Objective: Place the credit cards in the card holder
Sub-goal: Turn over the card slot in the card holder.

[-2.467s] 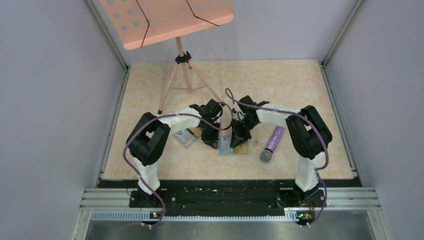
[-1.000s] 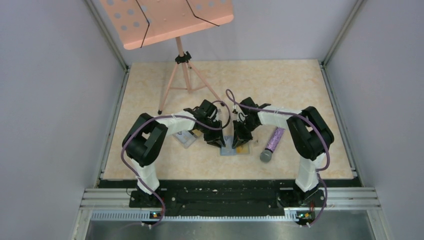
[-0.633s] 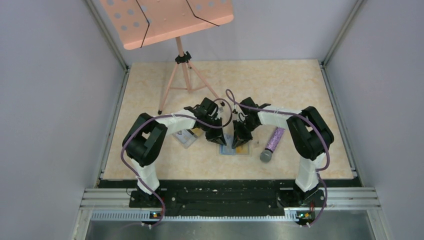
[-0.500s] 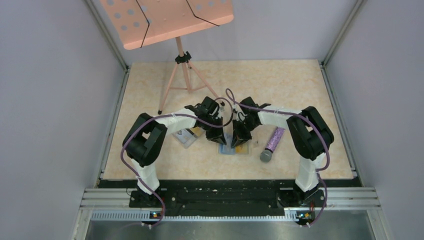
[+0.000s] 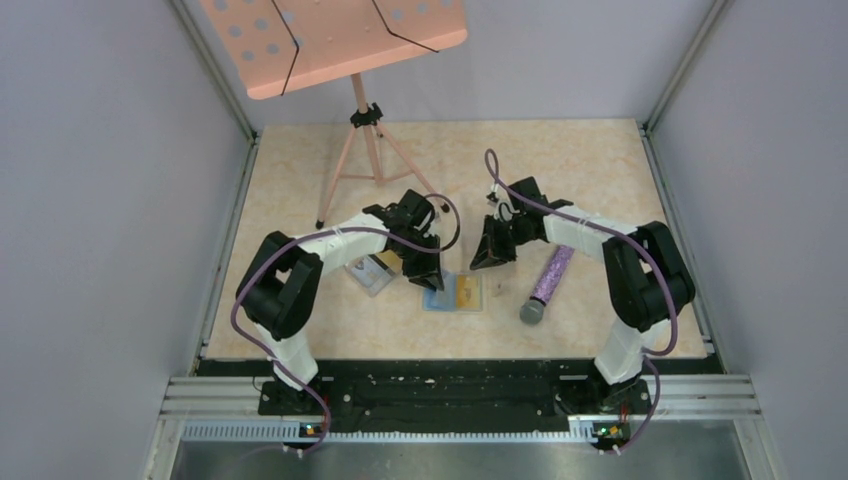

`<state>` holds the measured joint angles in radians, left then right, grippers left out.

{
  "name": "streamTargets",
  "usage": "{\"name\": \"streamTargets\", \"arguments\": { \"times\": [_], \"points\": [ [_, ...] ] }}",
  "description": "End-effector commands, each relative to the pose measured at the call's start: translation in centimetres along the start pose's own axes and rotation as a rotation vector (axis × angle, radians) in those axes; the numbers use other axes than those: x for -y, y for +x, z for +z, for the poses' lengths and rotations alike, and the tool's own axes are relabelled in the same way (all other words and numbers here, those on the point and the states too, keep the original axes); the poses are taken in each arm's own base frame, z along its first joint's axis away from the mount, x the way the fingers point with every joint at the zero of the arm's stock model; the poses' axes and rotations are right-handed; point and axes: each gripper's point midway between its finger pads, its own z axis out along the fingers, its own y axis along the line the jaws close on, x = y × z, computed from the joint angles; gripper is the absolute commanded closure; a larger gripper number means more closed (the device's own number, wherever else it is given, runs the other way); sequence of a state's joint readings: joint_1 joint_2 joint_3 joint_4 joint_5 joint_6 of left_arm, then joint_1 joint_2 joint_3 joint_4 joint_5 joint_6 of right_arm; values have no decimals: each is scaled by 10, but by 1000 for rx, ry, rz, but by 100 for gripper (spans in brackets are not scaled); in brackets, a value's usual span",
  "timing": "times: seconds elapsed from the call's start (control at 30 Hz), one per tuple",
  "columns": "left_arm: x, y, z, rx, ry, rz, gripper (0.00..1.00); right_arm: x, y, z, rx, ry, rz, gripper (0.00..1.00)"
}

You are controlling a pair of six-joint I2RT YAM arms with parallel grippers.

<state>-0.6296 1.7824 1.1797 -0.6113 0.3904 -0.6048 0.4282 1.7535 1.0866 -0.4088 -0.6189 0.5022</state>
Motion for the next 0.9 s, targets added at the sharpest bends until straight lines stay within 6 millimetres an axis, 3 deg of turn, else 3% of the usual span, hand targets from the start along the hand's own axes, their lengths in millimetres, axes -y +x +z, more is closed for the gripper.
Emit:
{"name": "streamTargets", "arguments": {
  "times": [0.0, 0.2, 0.67, 0.87],
  "points": [
    [32, -16, -12, 31, 107, 19, 71, -2, 3, -10, 17, -27, 5, 99],
    [53, -26, -7, 15, 192, 18, 66, 3, 0, -19, 45, -21, 22, 99],
    [68, -24, 25, -79, 250, 18, 63, 12, -4, -32, 90, -5, 42, 98],
    [91, -19, 40, -123, 315, 25, 63, 14, -6, -36, 97, 19, 33, 88]
  ]
}}
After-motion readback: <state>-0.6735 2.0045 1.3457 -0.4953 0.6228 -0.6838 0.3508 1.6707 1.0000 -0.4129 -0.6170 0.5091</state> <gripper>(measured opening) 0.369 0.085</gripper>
